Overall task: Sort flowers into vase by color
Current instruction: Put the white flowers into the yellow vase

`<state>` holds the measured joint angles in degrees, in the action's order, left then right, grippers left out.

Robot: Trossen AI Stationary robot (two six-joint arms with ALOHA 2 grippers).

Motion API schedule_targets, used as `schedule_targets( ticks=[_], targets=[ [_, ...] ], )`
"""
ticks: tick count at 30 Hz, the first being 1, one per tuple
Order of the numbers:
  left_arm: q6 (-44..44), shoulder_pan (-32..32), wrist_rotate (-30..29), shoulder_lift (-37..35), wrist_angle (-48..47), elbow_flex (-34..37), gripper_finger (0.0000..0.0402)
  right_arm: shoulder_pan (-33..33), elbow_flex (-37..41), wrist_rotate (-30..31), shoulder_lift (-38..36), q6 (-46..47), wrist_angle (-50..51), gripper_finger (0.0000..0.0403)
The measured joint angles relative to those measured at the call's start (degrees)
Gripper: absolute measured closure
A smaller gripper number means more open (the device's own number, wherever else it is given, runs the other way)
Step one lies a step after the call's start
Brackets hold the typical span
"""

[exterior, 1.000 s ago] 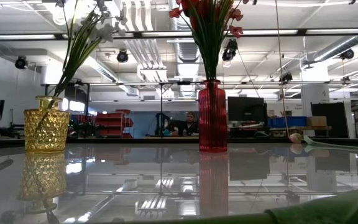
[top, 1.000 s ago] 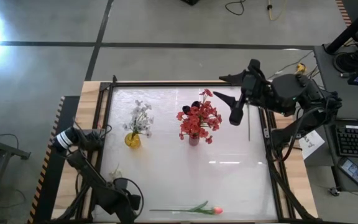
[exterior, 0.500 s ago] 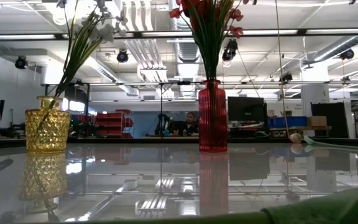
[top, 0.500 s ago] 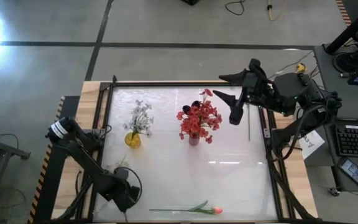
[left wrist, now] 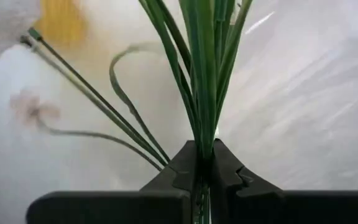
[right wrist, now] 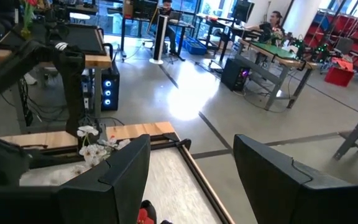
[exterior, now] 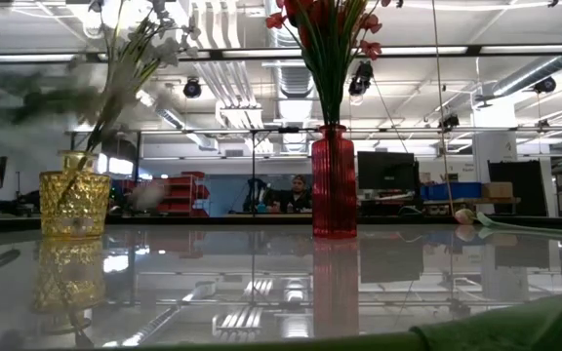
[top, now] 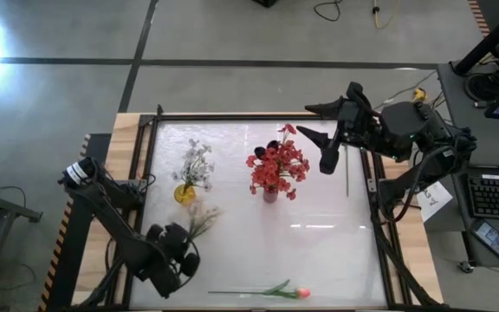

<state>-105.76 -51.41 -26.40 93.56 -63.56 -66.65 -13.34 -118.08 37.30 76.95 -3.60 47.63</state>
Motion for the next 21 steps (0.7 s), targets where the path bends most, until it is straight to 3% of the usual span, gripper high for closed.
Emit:
schedule_targets(
  ticks=[5, 7, 11, 16, 21],
  targets=[
    [22.6, -1.1, -21.5, -1.4, -6.3, -9.2, 0.0401, 0.0, 0.0, 0.0, 0.0, 1.0, 0.1, 0.0179],
    [27.5, -1.1, -27.6, -3.1, -8.8, -11.5, 0.0401, 0.0, 0.0, 0.0, 0.0, 2.7, 0.1, 0.0179],
    [25.8, -1.7, -34.9, -8.5, -17.8, -11.3, 0.0401, 0.0, 0.0, 0.0, 0.0, 6.0, 0.0, 0.0179],
    [19.9, -5.3, -51.3, -18.5, -21.5, -5.9, 0.0401, 0.0, 0.0, 0.0, 0.0, 6.8, -0.5, 0.0179],
    [26.5, -7.9, -54.1, -25.8, -21.2, -0.7, 0.0402, 0.0, 0.0, 0.0, 0.0, 6.8, -3.1, 0.0179]
  ],
)
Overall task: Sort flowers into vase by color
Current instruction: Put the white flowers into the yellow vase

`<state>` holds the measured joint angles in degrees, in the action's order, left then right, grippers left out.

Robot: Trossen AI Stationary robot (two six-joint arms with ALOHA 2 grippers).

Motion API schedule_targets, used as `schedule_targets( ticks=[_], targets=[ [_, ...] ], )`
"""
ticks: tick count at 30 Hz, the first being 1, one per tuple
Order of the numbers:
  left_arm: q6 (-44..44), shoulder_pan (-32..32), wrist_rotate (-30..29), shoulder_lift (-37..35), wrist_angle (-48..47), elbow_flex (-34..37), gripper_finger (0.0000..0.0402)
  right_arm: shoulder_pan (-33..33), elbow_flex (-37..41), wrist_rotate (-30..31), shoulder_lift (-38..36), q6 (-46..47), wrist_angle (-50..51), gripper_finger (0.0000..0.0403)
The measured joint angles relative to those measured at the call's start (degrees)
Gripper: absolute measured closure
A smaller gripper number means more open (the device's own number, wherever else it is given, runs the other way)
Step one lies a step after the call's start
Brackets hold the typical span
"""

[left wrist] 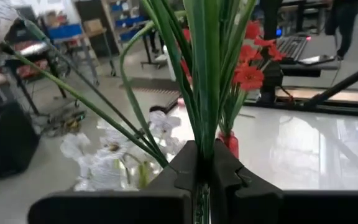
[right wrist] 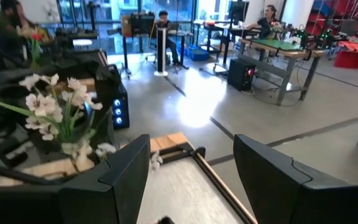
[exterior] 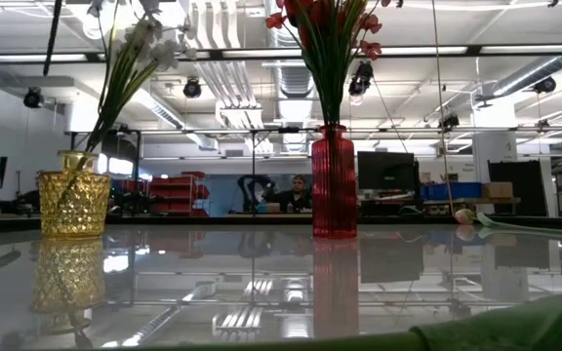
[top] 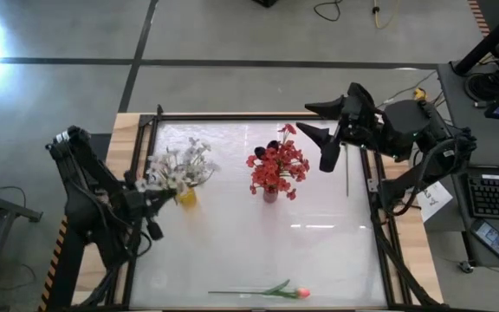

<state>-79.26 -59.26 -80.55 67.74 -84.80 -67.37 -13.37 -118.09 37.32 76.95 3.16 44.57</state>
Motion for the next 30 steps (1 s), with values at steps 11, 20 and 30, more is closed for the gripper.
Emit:
schedule_targets(
  ticks=[11, 20, 30],
  targets=[
    [3.5, -1.8, -5.7, -14.8, 0.3, 8.1, 0.0402, 0.0, 0.1, 0.1, 1.7, 1.8, -6.5, 0.0179],
    [3.2, -1.9, -8.8, -20.8, 13.1, 22.8, 0.0401, 0.0, 0.1, 0.1, 4.3, 3.7, -6.8, 0.0179],
    [-0.1, -1.1, -9.7, -22.4, 14.8, 30.4, 0.0401, 0.0, 0.0, 0.1, 6.1, 3.7, -9.0, 0.0179]
  ],
)
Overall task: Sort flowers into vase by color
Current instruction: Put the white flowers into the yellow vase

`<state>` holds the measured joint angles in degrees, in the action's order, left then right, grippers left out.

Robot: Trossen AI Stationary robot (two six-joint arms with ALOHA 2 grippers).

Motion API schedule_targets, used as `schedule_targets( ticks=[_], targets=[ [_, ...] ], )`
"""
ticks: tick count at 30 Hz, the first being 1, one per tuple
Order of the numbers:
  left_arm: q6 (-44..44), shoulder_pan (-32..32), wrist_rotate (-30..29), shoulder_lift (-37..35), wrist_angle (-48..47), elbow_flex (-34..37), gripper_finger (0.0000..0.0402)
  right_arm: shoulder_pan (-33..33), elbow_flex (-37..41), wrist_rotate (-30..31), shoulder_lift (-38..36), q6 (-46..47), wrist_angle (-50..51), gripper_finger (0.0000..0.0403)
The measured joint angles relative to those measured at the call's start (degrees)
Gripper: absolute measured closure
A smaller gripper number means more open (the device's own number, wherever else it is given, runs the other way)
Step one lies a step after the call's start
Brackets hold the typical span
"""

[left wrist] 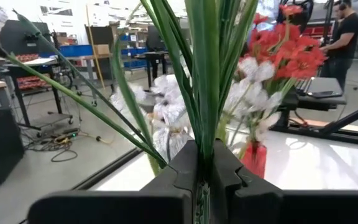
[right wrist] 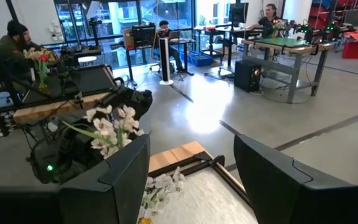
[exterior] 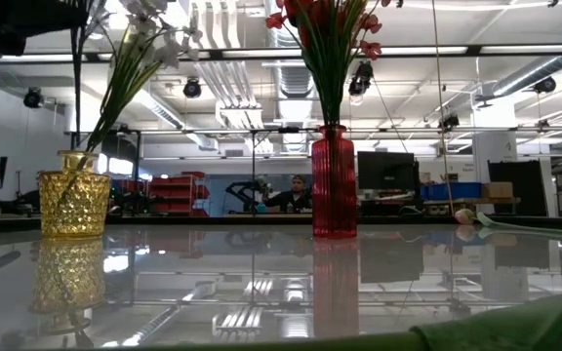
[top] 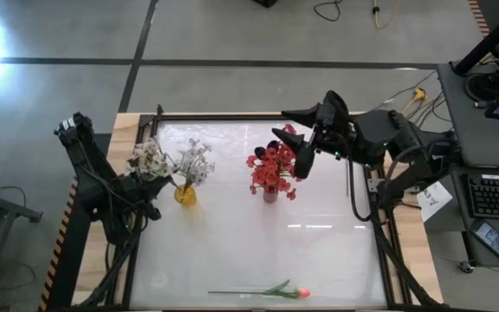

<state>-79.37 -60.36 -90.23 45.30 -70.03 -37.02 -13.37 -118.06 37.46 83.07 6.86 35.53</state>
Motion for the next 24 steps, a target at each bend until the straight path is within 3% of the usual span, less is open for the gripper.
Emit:
schedule_targets(
  ticks=[13, 18, 24],
  targets=[
    [-7.7, 3.6, 2.2, -0.5, 0.9, 5.6, 0.0400, 0.0, -0.3, 0.0, 1.5, 0.9, -2.0, 0.0179],
    [-10.6, 7.1, 9.1, -0.6, 0.6, 5.5, 0.0373, 0.0, -0.3, 0.1, 2.1, 2.6, -2.0, 0.0179],
    [-10.6, 11.4, 18.3, -1.1, -0.3, 3.1, 0.0315, 0.0, -0.4, 0.0, 3.4, 2.3, -1.8, 0.0179]
  ],
)
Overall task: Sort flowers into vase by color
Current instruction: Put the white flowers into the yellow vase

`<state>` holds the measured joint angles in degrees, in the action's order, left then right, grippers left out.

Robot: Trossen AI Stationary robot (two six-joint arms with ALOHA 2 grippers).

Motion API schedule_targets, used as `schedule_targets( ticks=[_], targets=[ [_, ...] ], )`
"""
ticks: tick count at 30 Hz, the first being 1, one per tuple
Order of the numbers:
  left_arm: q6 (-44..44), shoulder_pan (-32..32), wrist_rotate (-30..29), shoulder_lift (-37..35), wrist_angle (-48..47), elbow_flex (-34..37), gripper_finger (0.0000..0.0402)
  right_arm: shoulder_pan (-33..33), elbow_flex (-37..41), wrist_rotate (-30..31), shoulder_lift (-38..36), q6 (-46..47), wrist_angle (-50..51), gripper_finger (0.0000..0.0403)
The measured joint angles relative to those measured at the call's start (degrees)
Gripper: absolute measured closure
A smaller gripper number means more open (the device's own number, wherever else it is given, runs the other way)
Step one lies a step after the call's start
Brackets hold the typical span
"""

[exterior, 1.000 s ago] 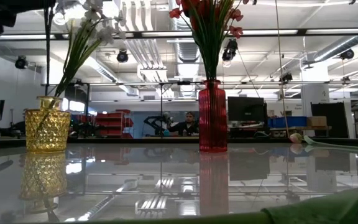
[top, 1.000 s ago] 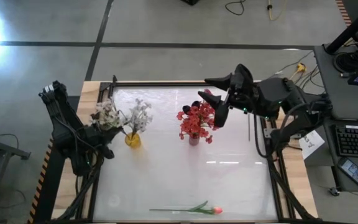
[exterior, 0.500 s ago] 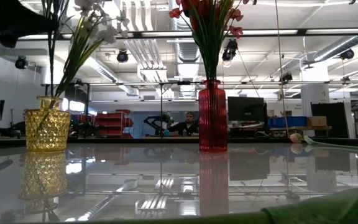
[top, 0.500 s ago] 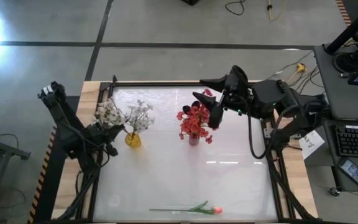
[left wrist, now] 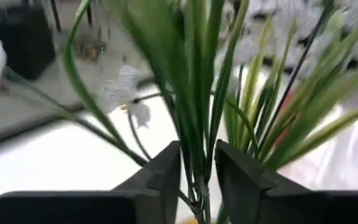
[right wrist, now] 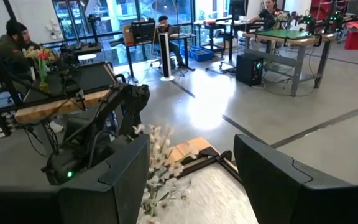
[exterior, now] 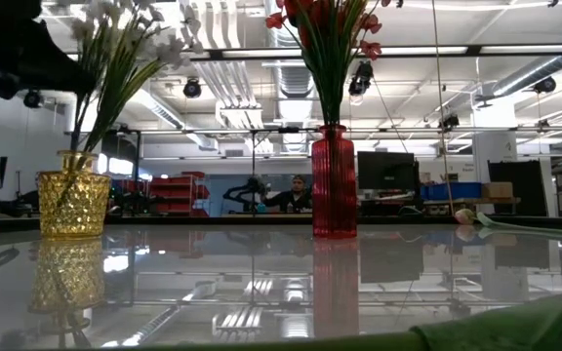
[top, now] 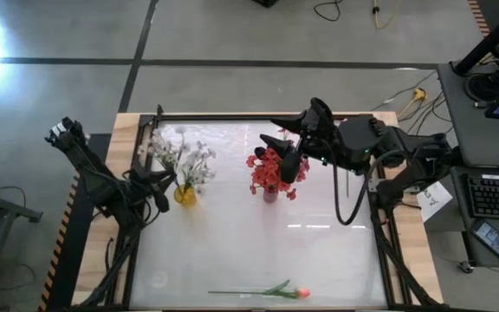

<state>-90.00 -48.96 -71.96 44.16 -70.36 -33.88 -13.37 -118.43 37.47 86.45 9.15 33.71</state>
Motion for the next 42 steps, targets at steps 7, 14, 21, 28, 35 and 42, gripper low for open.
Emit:
schedule_targets(
  ticks=[7, 14, 21, 28, 35, 42],
  targets=[
    [4.8, 0.7, 13.7, -0.7, -0.7, -6.1, 0.0248, 0.0, 0.0, -0.2, 0.0, -0.1, 0.3, 0.0179],
    [15.5, 0.7, 26.6, -0.5, -0.8, -14.5, 0.0206, 0.0, 0.0, -0.6, -0.1, 0.2, 4.3, 0.0179],
    [21.6, 0.7, 33.1, -0.5, -0.8, -24.1, 0.0189, 0.0, 0.0, -2.1, -0.1, 4.2, 14.6, 0.0179],
    [16.9, 1.1, 31.0, 0.4, -3.7, -25.2, 0.0188, -0.4, 0.0, -5.8, -0.1, 4.5, 21.8, 0.0179],
    [7.8, 1.9, 32.3, 2.5, -4.1, -20.1, 0.0187, -0.4, 0.0, -6.9, -0.1, 3.8, 26.4, 0.0179],
    [14.8, 2.9, 28.9, 7.3, -6.9, -19.6, 0.0192, -0.4, 0.0, -7.1, -0.2, 4.0, 29.1, 0.0179]
  ],
)
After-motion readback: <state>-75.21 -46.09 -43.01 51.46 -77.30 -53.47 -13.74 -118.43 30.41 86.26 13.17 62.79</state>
